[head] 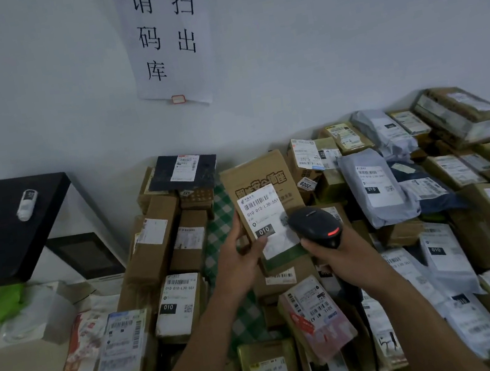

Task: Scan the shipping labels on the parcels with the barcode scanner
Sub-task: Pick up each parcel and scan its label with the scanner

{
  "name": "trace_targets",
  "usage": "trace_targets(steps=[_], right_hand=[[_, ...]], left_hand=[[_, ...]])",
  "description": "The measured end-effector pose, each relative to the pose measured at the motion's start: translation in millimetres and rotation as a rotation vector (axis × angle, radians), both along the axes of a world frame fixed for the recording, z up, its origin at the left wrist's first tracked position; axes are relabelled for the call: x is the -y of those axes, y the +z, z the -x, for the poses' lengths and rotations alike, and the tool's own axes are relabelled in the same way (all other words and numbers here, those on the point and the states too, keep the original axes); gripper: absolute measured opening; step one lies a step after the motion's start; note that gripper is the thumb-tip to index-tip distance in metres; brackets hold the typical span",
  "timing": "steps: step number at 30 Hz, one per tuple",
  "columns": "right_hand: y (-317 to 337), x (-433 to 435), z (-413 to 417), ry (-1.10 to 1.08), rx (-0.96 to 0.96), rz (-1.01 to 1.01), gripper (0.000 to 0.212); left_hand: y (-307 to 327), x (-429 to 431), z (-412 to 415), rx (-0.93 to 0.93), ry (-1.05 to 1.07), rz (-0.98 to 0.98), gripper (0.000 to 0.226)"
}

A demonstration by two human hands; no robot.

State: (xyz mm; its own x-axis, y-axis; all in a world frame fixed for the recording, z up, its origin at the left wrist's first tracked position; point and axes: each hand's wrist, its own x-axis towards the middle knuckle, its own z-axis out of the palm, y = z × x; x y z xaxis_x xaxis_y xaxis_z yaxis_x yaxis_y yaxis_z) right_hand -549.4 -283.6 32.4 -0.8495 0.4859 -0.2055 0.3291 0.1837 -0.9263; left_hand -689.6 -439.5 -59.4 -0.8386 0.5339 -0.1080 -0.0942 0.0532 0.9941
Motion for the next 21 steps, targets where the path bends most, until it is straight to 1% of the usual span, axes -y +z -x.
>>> trace_targets(steps=[4,6,11,14,17,21], right_hand=[[13,7,-4,-0.018,-0.014,-0.060,0.027],[22,12,-4,0.013,-0.005,-0.073,0.025],[37,28,0,0.108,0.026,-0.092,0.023],[42,40,1,0.162,0.047,-0.102,0.022],[43,46,4,0.177,0.077,-0.109,0.025],[44,50,6,0.198,0.090,-0.116,0.019]], left_hand=[[8,3,-3,-0.154,0.066,0.002,0.079],[9,5,-1,-0.178,0.093,0.010,0.081],[17,10,2,-0.326,0.114,0.038,0.071],[5,11,13,-0.418,0.146,0.112,0.071],[-17,9,28,-0.449,0.167,0.212,0.076],[-27,14,31,-0.449,0.177,0.223,0.074]])
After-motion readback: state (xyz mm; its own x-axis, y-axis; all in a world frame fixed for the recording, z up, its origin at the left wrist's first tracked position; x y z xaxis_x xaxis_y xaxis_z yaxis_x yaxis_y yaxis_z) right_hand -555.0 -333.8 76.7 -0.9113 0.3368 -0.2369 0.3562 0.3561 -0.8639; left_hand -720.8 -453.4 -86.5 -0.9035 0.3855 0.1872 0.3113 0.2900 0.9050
